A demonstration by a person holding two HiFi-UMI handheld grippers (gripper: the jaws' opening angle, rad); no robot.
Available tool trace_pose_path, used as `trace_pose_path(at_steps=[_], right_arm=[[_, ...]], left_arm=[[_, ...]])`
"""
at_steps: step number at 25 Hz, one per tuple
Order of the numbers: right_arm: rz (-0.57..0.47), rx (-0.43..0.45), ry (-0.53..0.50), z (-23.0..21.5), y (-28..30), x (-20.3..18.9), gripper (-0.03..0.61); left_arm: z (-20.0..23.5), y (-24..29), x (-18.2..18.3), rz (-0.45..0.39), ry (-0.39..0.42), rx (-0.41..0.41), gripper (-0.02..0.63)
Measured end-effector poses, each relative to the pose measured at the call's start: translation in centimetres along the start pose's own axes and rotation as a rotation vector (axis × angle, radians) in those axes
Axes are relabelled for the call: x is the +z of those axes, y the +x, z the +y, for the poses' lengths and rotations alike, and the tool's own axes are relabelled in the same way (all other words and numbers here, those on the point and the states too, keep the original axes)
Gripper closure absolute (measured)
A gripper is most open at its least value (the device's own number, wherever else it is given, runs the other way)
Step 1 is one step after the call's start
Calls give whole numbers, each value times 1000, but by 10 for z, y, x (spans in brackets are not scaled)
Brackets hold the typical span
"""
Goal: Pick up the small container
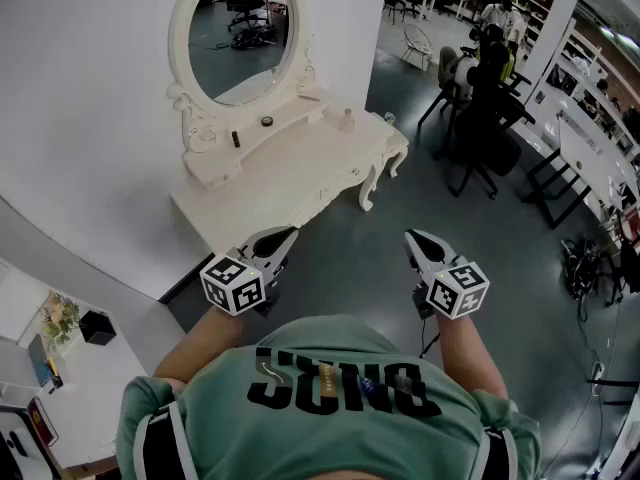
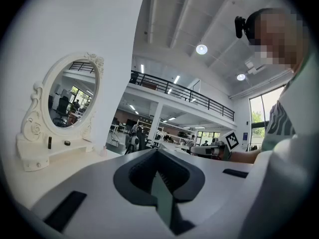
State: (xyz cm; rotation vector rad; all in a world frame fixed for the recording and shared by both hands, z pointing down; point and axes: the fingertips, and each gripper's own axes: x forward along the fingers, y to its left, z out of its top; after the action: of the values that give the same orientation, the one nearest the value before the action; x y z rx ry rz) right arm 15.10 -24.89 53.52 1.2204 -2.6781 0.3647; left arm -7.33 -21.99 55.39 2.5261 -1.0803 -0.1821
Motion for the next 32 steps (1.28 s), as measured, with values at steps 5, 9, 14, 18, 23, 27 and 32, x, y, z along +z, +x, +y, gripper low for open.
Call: trace_pose_path(at_steps=[5, 9, 14, 18, 23, 27, 32], right_arm=[[3, 2, -1, 1, 1, 1, 572], [8, 4, 3, 0, 3, 2, 572], [2, 2, 22, -2, 6, 6, 572], [-1, 15, -1, 1, 11, 10, 572], [-1, 46, -23, 10, 17, 15, 571], [4, 67, -33, 16, 23, 19, 571], [13, 87, -44, 21, 26, 18, 571]], left_arm=[[-1, 0, -1, 1, 0, -1, 612], [-1, 1, -1, 1, 0, 1, 611], [-2, 3, 0, 3, 7, 8, 611], [-3, 3, 2, -1, 14, 17, 611], [-4, 0, 5, -9, 23, 35, 611], [-6, -2, 7, -18, 21, 51, 611], [-6, -6, 3, -18, 5, 68, 611]])
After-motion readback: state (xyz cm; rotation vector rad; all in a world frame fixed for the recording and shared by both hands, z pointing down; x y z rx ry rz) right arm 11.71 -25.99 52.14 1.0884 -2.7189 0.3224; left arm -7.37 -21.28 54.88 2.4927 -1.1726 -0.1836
